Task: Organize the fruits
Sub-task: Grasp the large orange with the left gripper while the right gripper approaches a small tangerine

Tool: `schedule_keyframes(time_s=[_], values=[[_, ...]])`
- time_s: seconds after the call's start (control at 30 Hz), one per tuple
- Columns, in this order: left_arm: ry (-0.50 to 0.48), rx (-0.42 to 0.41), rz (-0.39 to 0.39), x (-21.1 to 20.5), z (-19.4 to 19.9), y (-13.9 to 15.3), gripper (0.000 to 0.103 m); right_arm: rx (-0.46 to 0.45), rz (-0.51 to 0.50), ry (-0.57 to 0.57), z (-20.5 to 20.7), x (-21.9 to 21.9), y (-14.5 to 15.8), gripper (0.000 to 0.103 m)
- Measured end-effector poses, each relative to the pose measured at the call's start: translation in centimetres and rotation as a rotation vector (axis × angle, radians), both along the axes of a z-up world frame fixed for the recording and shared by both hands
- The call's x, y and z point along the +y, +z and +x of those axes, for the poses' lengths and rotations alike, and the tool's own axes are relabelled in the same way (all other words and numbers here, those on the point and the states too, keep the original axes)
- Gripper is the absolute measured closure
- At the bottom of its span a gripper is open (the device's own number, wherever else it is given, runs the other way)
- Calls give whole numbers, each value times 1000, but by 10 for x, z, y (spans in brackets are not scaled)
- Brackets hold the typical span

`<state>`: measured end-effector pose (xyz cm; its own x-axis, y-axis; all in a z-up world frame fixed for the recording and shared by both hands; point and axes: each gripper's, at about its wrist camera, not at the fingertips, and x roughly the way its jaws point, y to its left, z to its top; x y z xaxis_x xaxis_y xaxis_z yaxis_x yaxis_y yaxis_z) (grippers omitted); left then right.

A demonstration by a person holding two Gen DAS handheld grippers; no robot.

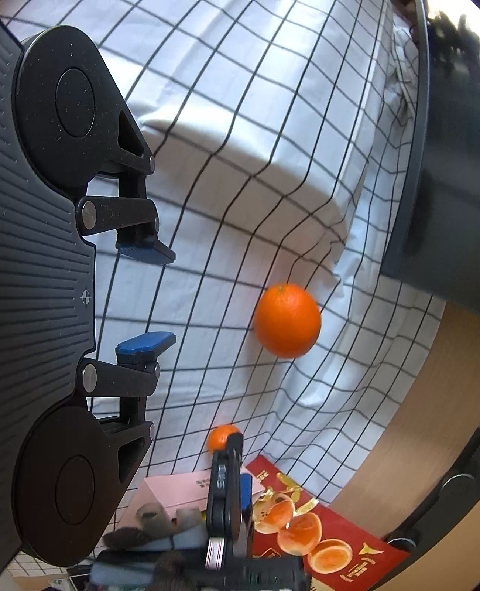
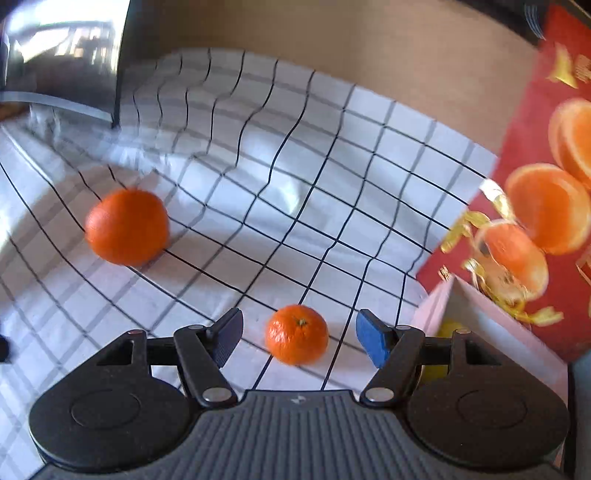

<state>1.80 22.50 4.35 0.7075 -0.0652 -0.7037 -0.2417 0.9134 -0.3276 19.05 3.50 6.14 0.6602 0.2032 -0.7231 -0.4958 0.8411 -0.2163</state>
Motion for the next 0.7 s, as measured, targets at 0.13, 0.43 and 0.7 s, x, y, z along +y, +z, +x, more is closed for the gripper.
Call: schedule_keyframes(time_s=[0.13, 0.43, 0.7], values=[[-11, -6, 16, 10, 6, 3, 58, 44, -60, -7, 22, 13, -18, 36], [-185, -65, 227, 2, 47, 26, 58, 101, -46, -37, 23, 15, -23, 58], [-286, -125, 384, -8, 98, 40, 58, 147, 152, -52, -43, -23, 6, 72]])
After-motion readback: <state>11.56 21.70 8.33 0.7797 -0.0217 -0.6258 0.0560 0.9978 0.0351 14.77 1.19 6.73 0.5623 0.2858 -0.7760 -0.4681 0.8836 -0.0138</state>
